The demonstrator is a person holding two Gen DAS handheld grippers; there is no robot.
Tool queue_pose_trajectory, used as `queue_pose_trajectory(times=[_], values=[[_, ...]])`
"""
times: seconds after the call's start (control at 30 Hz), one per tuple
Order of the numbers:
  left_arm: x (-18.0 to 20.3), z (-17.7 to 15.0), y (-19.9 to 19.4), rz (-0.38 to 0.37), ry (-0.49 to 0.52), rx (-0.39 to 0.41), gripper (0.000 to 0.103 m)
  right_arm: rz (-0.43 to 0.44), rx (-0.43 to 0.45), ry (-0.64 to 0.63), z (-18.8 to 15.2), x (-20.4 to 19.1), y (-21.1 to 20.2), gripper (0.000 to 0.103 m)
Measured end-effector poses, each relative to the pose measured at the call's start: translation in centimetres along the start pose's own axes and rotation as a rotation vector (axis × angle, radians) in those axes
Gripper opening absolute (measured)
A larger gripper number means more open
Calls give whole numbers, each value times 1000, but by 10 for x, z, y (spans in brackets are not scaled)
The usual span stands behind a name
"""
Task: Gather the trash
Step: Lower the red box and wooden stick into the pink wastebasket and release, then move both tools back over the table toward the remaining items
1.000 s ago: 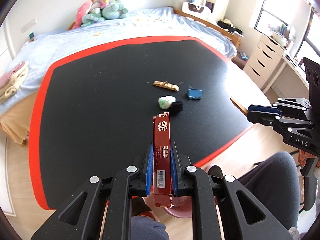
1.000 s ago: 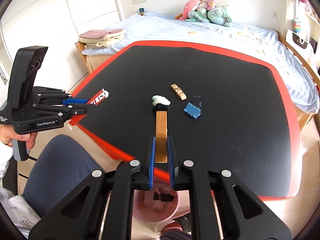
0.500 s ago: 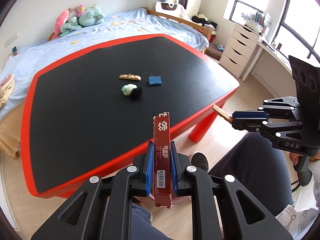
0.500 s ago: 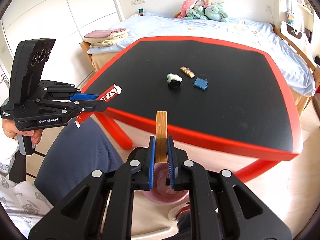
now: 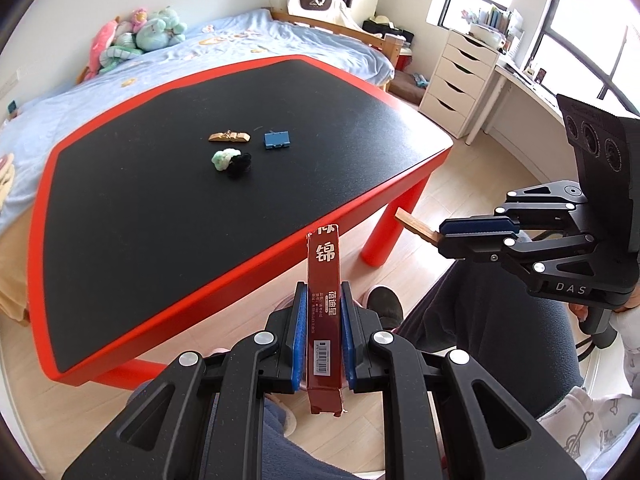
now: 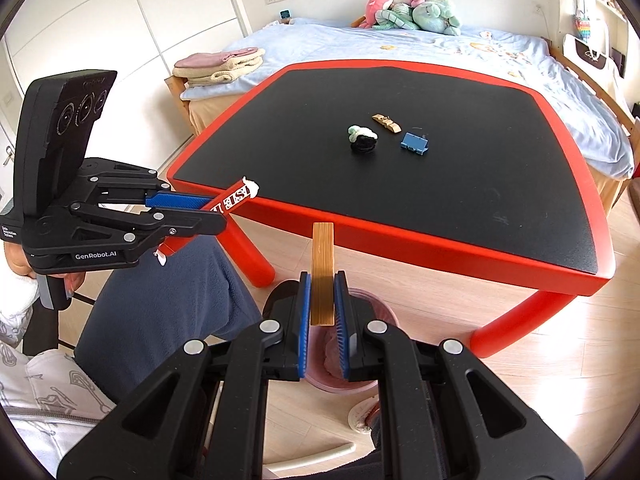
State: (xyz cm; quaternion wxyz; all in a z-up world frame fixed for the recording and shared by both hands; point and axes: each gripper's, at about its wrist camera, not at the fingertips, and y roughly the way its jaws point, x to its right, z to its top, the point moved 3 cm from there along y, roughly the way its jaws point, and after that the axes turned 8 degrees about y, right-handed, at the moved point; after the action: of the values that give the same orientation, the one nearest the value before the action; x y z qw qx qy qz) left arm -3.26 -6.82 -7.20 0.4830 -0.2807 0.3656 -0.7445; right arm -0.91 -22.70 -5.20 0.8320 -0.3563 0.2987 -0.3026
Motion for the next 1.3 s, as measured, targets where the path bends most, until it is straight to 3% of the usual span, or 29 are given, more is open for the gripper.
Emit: queue_pose_trajectory(times=[0.37,0.43,0.5,0.53,0.57,0.6,0.63,0.77,1.3], values=[[4,0,4,-9,10,-8,16,14,-13,-5,2,-1,5,12],[4,1,5,-14,10,-3,22,3,-13,-7,2,1,7,13],[2,1,6,2,3,4,55,-24,-17,-6,2,5,10,41],[0,1,5,7,-6,16,62,-29,-11,-1,1,6,9,70],[-1,1,4,14,-14,23,76,-23,4,11,2,7,8,86],[-2,1,3,23,-21,33,88,-21,14,20,1,9,7,90],[-4,1,0,35,-26,47,90,-30,19,28,2,10,6,95],[-9,-1,0,61,-42,40,95,-36,5,56,1,15,9,98],[-18,-4,-3,82,-86,33,95,-43,-10,78,-2,15,11,100]])
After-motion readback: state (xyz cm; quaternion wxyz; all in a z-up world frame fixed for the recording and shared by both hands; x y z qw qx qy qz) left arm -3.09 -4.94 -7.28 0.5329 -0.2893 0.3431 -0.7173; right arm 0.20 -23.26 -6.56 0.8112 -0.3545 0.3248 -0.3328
